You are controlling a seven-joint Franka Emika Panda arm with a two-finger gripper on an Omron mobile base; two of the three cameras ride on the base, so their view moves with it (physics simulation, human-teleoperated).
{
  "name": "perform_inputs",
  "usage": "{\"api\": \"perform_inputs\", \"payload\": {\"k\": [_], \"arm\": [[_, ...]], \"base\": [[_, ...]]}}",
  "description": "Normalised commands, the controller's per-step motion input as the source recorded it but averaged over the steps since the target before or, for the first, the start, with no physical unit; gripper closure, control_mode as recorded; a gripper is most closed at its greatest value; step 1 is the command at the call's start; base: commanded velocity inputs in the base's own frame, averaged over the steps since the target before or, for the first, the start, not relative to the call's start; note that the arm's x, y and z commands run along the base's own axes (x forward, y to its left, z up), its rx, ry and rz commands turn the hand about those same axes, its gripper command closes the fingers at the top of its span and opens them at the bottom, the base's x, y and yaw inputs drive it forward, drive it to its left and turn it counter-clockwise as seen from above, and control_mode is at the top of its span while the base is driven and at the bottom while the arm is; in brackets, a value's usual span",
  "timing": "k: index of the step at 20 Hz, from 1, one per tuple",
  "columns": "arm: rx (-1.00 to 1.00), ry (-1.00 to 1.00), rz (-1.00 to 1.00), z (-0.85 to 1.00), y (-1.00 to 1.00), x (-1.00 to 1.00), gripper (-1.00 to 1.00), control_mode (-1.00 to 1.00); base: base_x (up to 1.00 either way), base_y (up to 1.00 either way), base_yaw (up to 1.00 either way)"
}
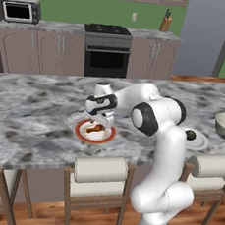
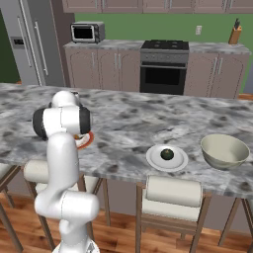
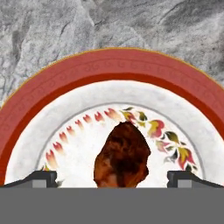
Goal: Pick the chicken drumstick and squash from their plates and place them in the bowl. Then put the bowl in the fridge.
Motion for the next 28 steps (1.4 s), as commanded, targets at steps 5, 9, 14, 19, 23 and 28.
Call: {"api": "perform_inputs", "payload": {"k": [5,9,14,19,23,28], "arm": [[-0.04,0.07,0.00,-0.34,0.00,0.13,-1.00,-1.00],[-0.05,0.01,0.00,-0.31,0.00,0.01,-1.00,-1.00],[-0.05,-0.01,0.00,-0.29,0.01,0.00,1.00,-1.00],[-0.04,-0.05,-0.03,-0.22,-0.17,-0.23,1.00,-1.00],[0.04,-0.11,0.00,-0.05,-0.41,-0.40,1.00,-1.00],[0.18,-0.12,0.06,0.32,-0.39,-0.41,1.00,-1.00]], "base": [[0.00,0.00,0.00],[0.00,0.00,0.00],[0.00,0.00,0.00],[0.00,0.00,0.00],[0.00,0.00,0.00],[0.00,0.00,0.00]]}}
